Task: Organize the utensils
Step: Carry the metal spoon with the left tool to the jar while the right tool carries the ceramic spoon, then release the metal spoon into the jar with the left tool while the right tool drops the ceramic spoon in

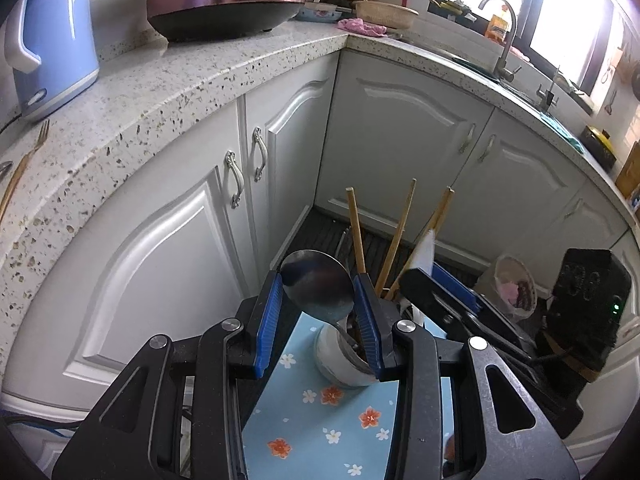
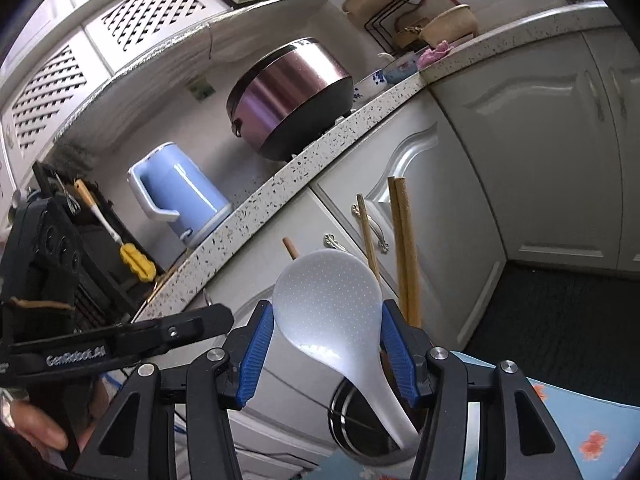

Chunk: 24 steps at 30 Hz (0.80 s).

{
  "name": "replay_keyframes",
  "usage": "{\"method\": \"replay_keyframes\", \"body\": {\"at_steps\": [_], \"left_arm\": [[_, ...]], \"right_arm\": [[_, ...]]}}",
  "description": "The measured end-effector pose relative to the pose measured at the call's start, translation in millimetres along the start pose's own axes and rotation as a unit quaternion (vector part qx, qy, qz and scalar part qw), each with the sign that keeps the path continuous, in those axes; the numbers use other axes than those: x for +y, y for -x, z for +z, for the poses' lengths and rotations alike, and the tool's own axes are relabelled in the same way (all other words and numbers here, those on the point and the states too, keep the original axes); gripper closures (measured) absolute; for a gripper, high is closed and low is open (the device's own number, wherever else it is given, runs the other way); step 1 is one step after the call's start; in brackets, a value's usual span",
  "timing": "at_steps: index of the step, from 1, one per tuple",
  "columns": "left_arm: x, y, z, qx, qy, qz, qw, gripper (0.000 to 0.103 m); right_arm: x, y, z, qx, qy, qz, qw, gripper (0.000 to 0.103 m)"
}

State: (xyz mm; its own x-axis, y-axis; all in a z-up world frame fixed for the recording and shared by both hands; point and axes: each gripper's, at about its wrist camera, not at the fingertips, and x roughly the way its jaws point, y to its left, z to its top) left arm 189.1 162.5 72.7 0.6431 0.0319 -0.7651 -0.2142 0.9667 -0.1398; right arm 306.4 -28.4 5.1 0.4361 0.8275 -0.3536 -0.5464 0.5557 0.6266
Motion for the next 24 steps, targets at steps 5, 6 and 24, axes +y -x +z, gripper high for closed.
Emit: {"method": "replay_keyframes", "body": {"at_steps": [5, 6, 24], "left_arm": [[-2.5, -5.3, -7.2, 0.011, 0.003, -0.002, 0.9999, 0.067], [-4.1, -5.9, -9.3, 0.012, 0.002, -0.002, 0.9999, 0.067], [-4.8, -7.1, -20.0, 0.03, 0.019, -0.015, 0.9993, 0.047]], "right_arm": [[-3.2, 11.3, -1.4, 0.018, -0.003, -0.029, 0.999, 0.05], [-4.8, 10.5, -2.0, 0.026, -0.004, -0.034, 0.999, 0.05], [-10.8, 13.2, -6.5, 0.1, -0.007, -0.107, 0.989, 0.043]]}}
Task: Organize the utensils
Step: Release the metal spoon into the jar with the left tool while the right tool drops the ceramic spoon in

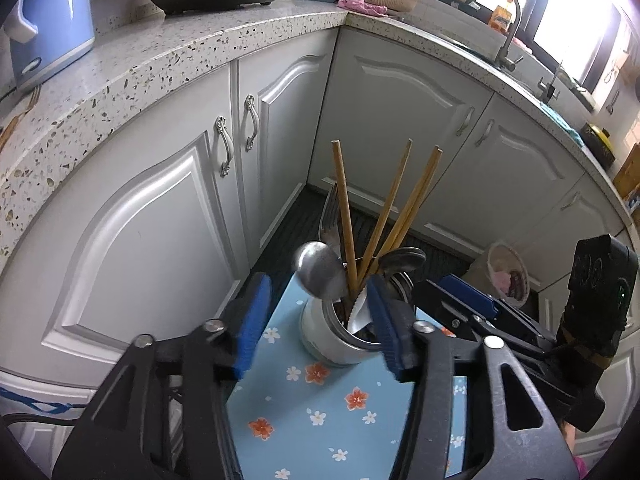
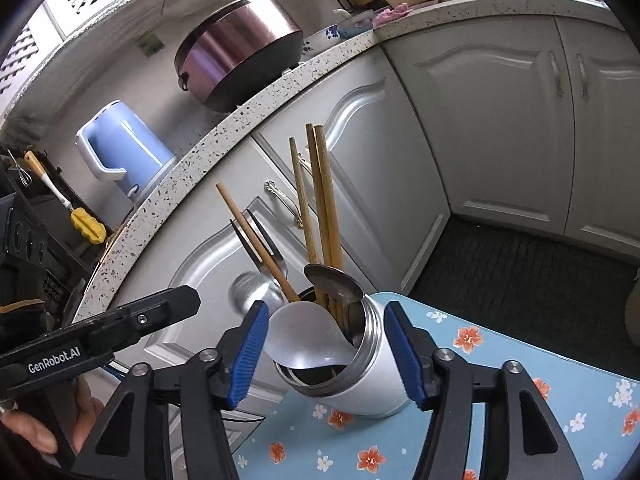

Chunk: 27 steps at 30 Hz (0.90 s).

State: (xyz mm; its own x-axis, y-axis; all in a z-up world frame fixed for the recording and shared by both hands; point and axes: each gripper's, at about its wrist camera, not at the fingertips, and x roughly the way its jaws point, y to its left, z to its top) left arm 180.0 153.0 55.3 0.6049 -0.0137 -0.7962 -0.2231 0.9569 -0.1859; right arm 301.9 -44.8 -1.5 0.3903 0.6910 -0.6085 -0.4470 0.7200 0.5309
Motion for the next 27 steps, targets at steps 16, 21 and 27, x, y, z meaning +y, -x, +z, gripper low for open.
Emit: {"method": "replay_keyframes", "body": {"at_steps": [16, 21, 27], "left_arm": [[-0.5, 13.4, -27.8, -0.025, 0.008, 0.006, 0.9996, 0.037], [-2.2, 13.2, -43.4, -0.036, 0.002, 0.024, 0.9991, 0.037], [-2.1, 9.6, -61.8, -0.038, -0.008, 0.04, 0.9984, 0.037]], "right_arm": [[18.3, 27.2, -27.9, 0.019, 0.049, -0.113, 0.992, 0.039], [20.4, 37.4, -42.9, 0.011, 0.052, -0.15, 0.987, 0.039], [22.4, 47.0, -57.4, 0.002, 0.042, -0.187, 0.981, 0.036]]}}
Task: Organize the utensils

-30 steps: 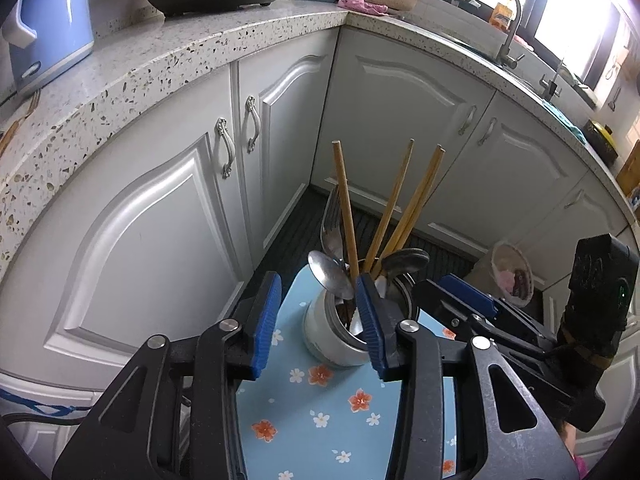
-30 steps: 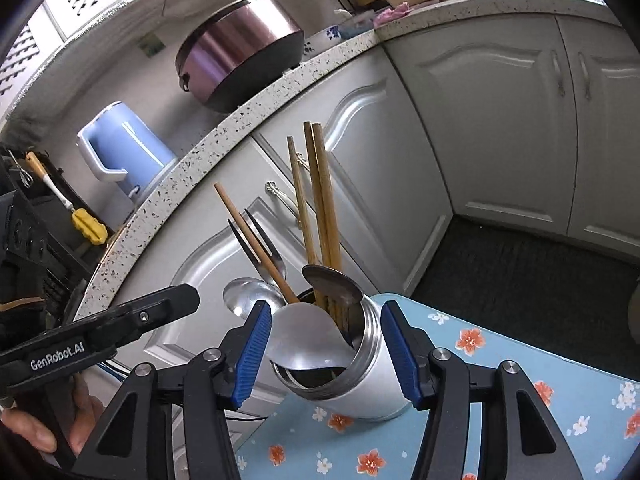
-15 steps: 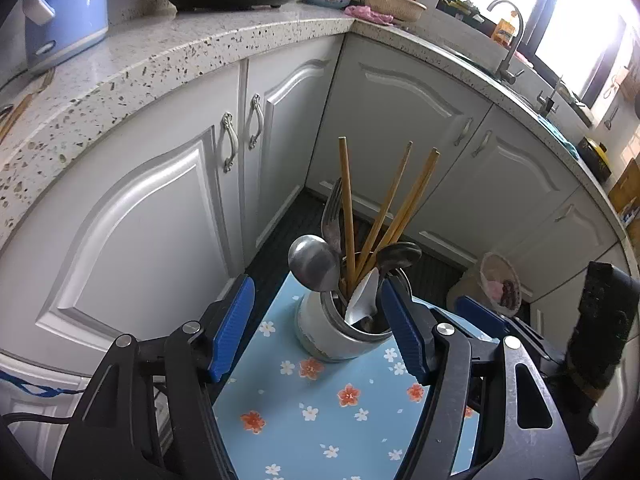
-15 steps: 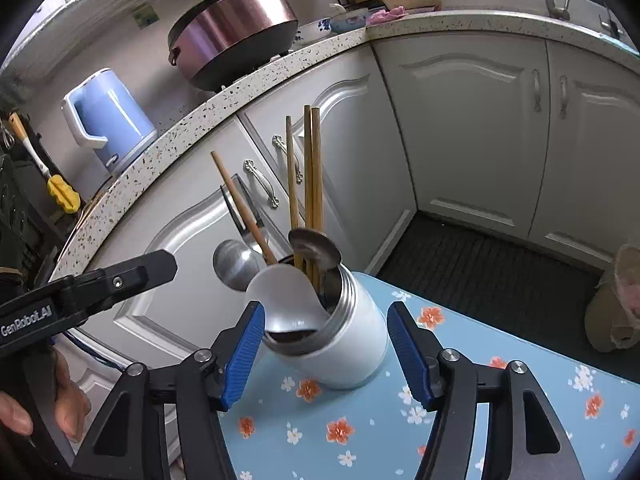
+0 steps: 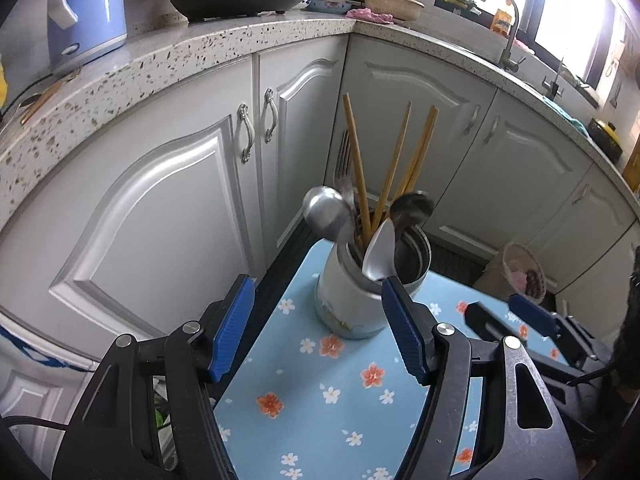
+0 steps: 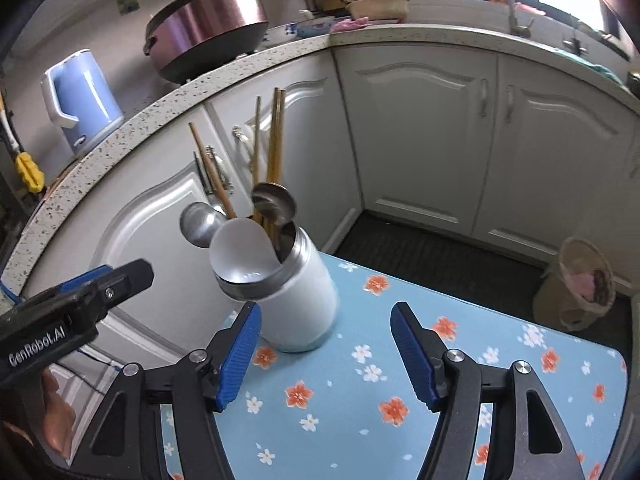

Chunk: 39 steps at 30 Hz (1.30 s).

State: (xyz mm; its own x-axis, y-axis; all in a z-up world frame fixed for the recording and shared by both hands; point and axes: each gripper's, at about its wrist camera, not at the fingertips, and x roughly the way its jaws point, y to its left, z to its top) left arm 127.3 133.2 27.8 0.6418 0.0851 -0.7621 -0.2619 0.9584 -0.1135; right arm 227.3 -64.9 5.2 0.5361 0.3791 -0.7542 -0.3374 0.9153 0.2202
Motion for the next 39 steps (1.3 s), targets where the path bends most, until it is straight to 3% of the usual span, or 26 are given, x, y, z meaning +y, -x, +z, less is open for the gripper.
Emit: {"method": "replay_keyframes", "body": {"at_steps": [12, 39], "left_arm": [[4.1, 8.1, -16.4, -0.017, -0.014, 0.023, 0.9995, 0.037], [9.9, 12.6, -27.0, -0.02, -0.014, 0.04, 0.9989, 0.037]], "right_arm": [[12.3, 9.1, -10.0, -0.003, 0.004, -0.044, 0.999, 0.033], [24.1, 12.4, -11.0, 0.007, 0.015, -0.055, 0.998, 0.033]]}}
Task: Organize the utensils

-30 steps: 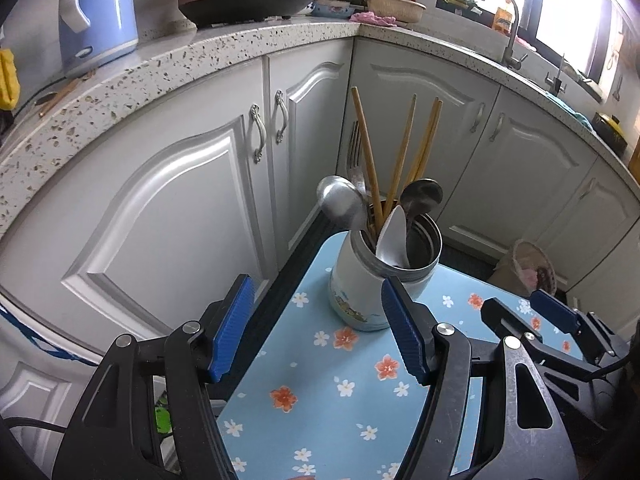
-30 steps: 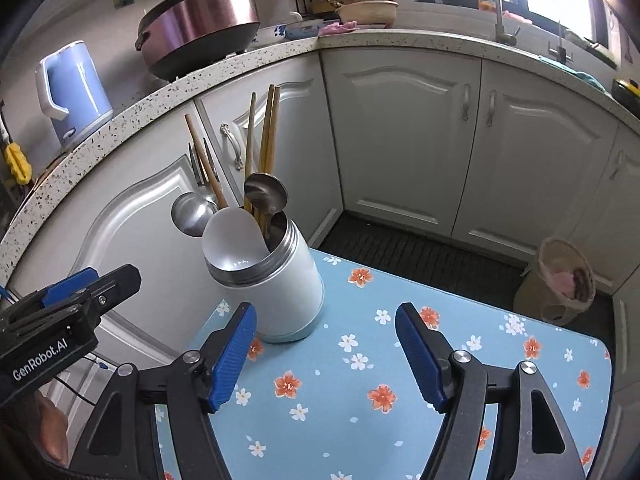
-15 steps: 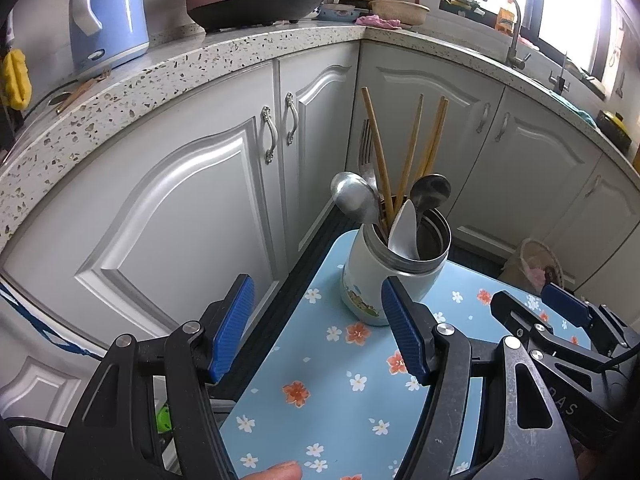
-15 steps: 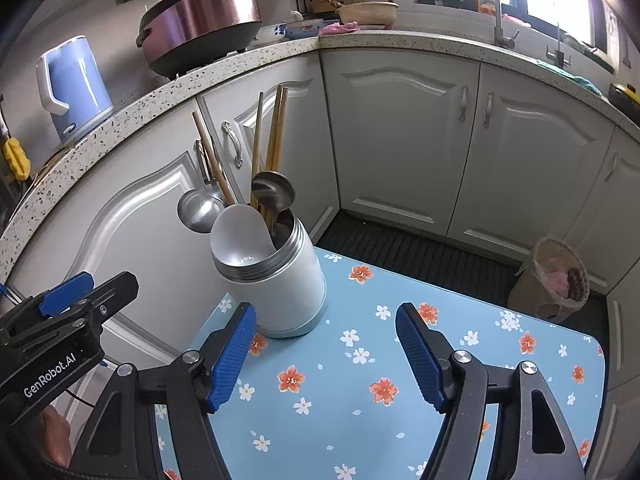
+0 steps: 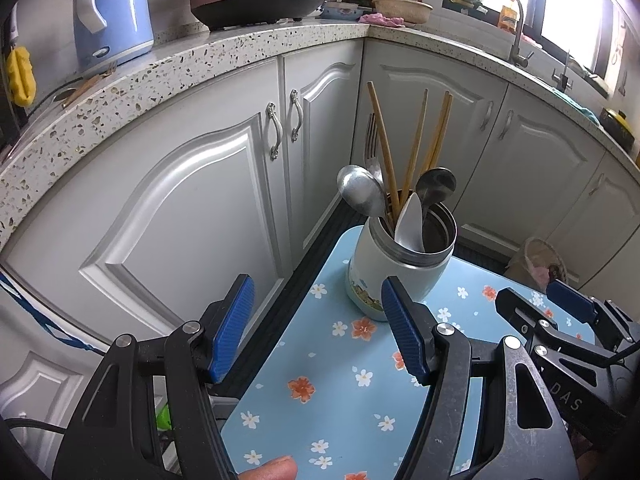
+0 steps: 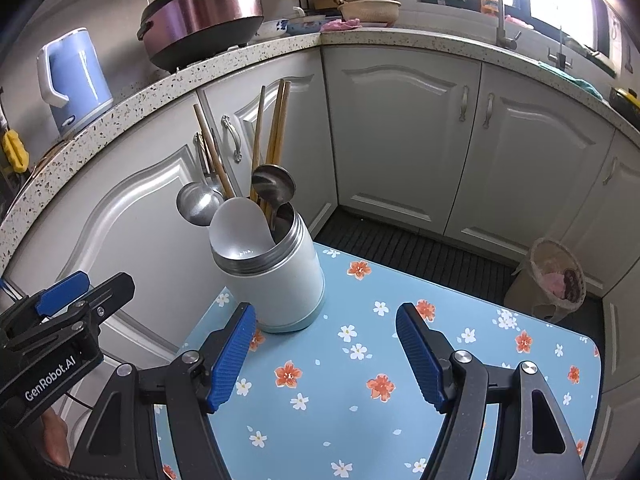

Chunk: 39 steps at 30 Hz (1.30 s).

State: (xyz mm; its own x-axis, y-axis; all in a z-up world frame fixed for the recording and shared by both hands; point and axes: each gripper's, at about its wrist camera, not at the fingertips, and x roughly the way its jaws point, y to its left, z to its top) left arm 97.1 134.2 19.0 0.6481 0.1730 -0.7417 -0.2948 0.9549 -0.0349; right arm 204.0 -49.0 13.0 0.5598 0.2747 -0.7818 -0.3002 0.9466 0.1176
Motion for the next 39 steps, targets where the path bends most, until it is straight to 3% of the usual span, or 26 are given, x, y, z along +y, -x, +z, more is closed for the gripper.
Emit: {"method": "replay_keyframes", "body": {"at_steps": [39], "left_arm": [[-6.3, -9.4, -4.8, 0.01, -0.01, 0.006, 0.9999, 0.037]], "right_arm": [[1.3, -6.2, -0.4, 0.009, 0.014, 0.009, 1.0, 0.033]]}}
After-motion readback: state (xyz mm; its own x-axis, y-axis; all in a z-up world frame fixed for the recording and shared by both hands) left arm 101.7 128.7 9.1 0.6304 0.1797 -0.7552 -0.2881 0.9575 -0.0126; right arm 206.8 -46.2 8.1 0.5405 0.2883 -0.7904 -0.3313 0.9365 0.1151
